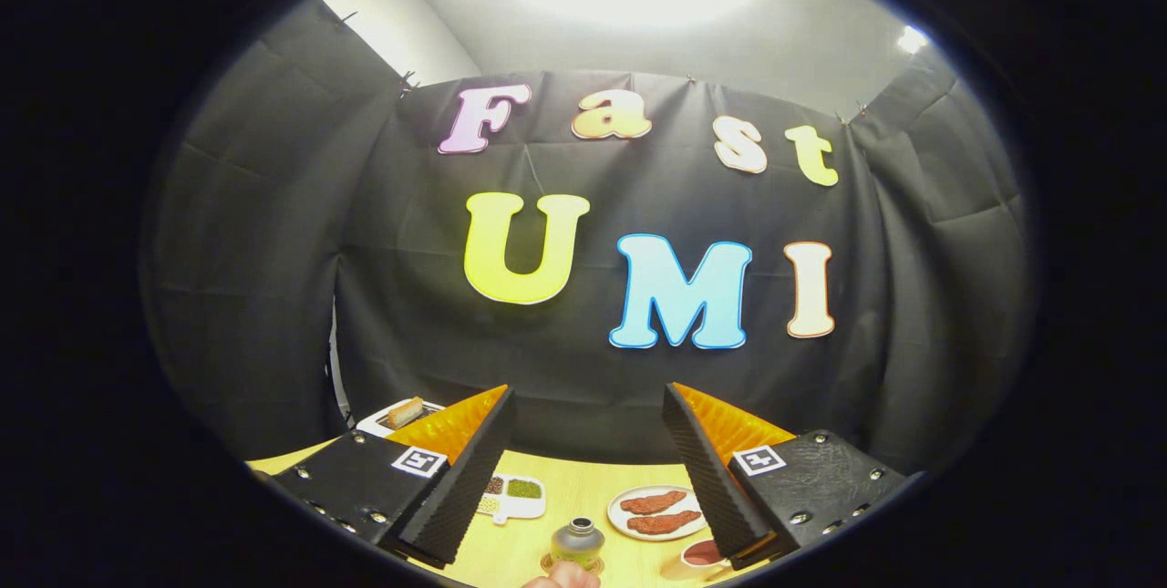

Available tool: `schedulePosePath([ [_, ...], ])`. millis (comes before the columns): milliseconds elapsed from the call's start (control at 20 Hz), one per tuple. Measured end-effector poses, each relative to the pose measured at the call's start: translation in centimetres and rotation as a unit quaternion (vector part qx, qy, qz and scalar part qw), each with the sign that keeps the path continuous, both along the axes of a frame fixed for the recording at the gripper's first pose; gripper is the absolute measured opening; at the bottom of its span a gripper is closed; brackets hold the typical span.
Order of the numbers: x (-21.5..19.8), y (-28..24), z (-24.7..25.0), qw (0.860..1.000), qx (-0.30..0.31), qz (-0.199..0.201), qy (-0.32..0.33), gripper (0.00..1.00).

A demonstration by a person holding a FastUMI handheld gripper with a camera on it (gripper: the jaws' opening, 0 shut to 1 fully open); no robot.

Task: Take the bottle from table, then pour the juice into the cup, finally place the bottle on the coaster

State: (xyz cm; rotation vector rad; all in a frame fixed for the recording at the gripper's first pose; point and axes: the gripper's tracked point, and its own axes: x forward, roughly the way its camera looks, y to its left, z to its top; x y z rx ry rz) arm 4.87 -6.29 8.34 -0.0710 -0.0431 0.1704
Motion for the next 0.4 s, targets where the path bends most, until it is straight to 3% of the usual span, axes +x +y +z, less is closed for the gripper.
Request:
schedulePosePath([
  [400, -0.1, -2.6, -0.4, 1.000, 0.001, -0.005, -0.010, 0.99],
])
